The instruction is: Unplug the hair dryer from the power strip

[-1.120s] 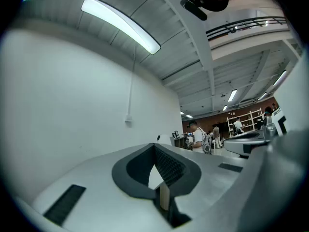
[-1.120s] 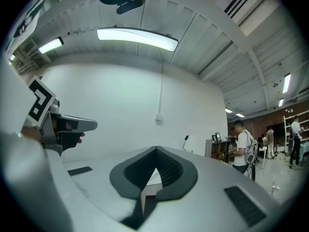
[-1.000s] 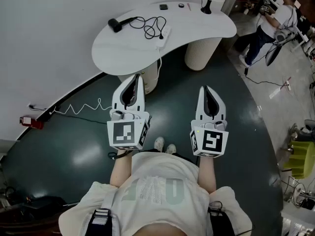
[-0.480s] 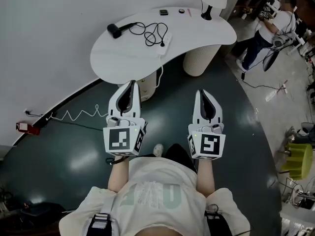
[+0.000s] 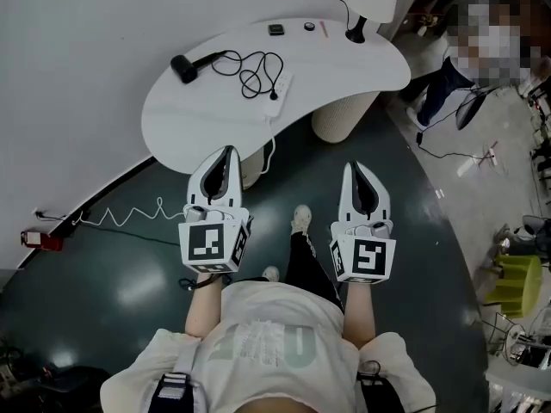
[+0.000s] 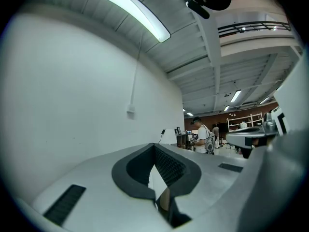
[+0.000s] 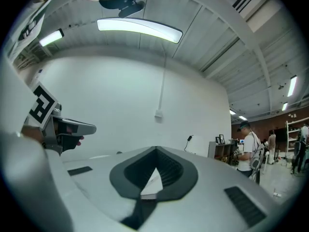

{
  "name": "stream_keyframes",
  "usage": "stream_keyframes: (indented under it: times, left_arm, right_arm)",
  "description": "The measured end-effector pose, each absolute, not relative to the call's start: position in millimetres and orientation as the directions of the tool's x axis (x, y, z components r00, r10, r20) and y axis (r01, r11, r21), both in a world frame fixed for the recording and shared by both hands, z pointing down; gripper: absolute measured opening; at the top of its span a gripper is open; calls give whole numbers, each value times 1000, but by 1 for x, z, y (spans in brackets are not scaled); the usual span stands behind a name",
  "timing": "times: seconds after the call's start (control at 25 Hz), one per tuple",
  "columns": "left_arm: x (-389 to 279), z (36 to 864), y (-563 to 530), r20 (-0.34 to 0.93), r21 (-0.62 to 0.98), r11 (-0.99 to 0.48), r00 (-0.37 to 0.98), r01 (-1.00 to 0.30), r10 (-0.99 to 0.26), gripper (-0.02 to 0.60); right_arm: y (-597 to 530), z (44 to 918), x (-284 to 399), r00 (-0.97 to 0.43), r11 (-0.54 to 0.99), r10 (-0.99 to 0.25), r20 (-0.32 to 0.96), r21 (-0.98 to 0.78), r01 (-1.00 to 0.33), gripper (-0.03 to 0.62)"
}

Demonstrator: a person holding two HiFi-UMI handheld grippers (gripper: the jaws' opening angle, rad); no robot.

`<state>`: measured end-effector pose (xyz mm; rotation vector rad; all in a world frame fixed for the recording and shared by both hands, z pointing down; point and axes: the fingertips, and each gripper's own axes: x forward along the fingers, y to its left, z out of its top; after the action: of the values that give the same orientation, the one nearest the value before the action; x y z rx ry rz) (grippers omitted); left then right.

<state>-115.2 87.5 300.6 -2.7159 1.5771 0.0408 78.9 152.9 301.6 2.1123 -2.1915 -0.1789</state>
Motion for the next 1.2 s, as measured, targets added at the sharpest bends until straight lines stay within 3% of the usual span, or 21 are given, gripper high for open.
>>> stream_keyframes:
  times: [0.64, 0.88, 1.12, 1.16, 1.2]
  left_arm:
    - [-21, 311, -127, -1, 45, -324, 324, -945, -946, 3]
    - [-5, 329, -169, 87, 68, -324, 329, -944, -940, 5]
    - [12, 321, -193, 71, 28, -399, 400, -917, -914, 3]
    - [19, 329, -196, 88, 9, -438, 437, -899, -895, 88]
    - [26, 344, -198, 124, -13, -471, 466, -882, -876, 249]
  right_arm:
    - [-89, 300, 175, -294, 292, -956, 18, 196, -936, 3]
    - [-137, 301, 177, -331, 330, -943, 22, 162, -930, 3]
    - [-163, 301, 175, -355, 354, -935, 22, 149, -923, 3]
    - [-167, 303, 173, -360, 360, -933, 26, 145, -922, 3]
    - [-169, 305, 170, -366, 366, -930, 31, 142, -920, 3]
